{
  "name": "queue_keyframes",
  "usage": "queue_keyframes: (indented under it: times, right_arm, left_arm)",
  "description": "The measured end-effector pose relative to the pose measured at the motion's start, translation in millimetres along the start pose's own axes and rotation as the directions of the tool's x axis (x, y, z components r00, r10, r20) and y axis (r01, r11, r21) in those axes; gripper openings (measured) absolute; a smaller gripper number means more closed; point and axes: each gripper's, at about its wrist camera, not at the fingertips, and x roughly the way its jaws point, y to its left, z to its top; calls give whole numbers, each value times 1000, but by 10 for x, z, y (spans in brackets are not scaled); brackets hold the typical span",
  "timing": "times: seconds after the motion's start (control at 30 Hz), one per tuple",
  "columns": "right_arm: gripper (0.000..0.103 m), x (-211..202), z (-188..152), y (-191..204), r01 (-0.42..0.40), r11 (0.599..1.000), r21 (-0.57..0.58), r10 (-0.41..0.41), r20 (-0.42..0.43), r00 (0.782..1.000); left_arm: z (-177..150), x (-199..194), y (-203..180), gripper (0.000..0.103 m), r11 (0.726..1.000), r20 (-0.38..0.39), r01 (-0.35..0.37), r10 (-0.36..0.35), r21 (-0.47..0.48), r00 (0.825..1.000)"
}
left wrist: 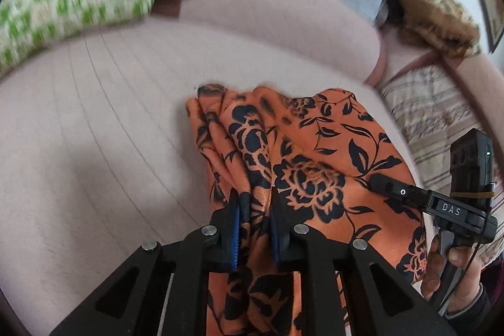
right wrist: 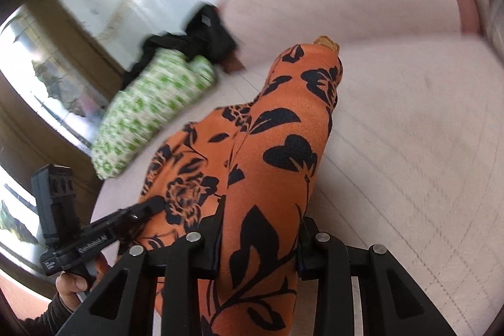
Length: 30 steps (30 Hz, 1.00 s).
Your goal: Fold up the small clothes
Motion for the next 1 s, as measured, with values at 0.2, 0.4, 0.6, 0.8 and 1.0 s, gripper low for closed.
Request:
queue_keyframes:
  times: [0.2,0.4,0.6,0.8,1.0]
  right_arm:
    - [62,-14,-262,-312,96,993,72,-95,-21,995]
    - [65,-511,-137,79,69,998,10,-70,125,990]
    - [73,-81,-150,209,1,1000,10,-1,11,1000]
    - [74,-129,-169,203,23,999,49,-23,15,1000]
    - [79,-538,-545,518,94,995,-27,-92,58,994]
  left_arm:
    - [-107,-199,158,42,999,23,-42,42,5,999]
    - [-226,-521,142,42,994,86,-99,94,47,992]
    - [-331,-295,186,42,978,18,-200,199,58,980]
    - [-368,-394,200,48,969,23,-239,238,62,971]
    - [-502,-712,101,63,965,83,-255,250,54,965]
